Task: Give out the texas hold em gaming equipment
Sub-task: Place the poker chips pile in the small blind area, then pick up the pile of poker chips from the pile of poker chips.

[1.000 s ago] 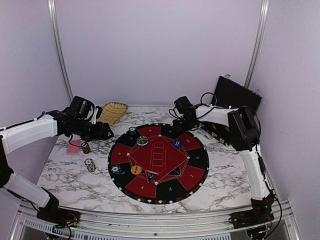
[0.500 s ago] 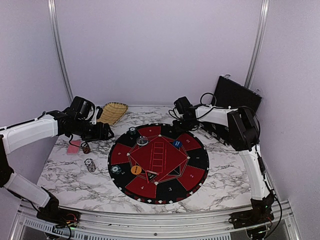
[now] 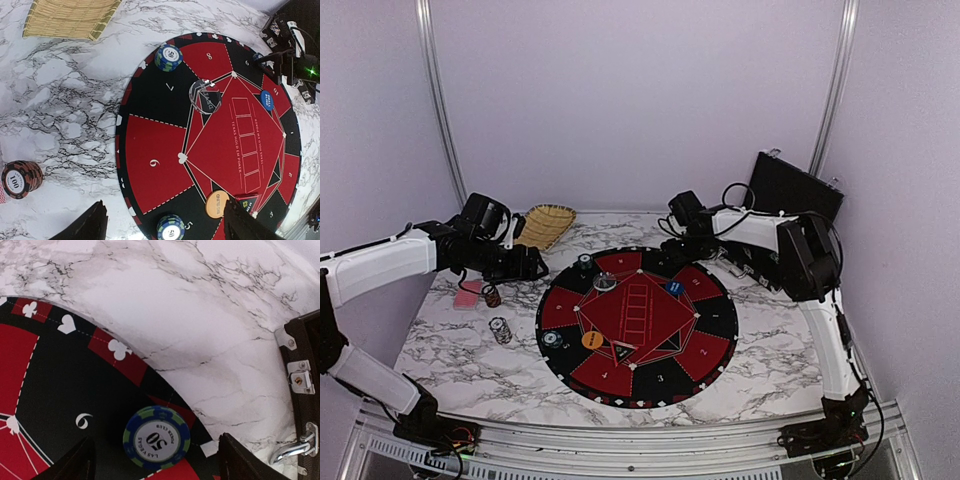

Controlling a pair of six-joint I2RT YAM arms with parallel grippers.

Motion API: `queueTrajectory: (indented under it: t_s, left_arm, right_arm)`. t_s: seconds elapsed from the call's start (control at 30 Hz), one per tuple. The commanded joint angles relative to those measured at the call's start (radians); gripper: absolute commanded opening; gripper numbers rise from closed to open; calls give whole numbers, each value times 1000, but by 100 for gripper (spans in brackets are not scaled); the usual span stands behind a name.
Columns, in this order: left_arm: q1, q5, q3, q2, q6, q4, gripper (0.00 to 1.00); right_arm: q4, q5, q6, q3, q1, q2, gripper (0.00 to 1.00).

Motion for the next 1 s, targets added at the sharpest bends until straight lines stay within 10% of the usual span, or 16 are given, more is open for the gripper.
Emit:
queueTrajectory:
  t_s: [0.0,0.43,0.97]
  left_arm:
    - [7,-61,-16,-41,-14,-1,82]
    - [58,-305,-74,-142,-105,-147,82]
    - [247,-245,-7,48,16,-185,86]
  right_arm:
    - [25,-16,-2,-53,-1,-135,84]
    - [182,-29,21,-410,64,-465,88]
    - [257,-34,83,-656,225,-727,88]
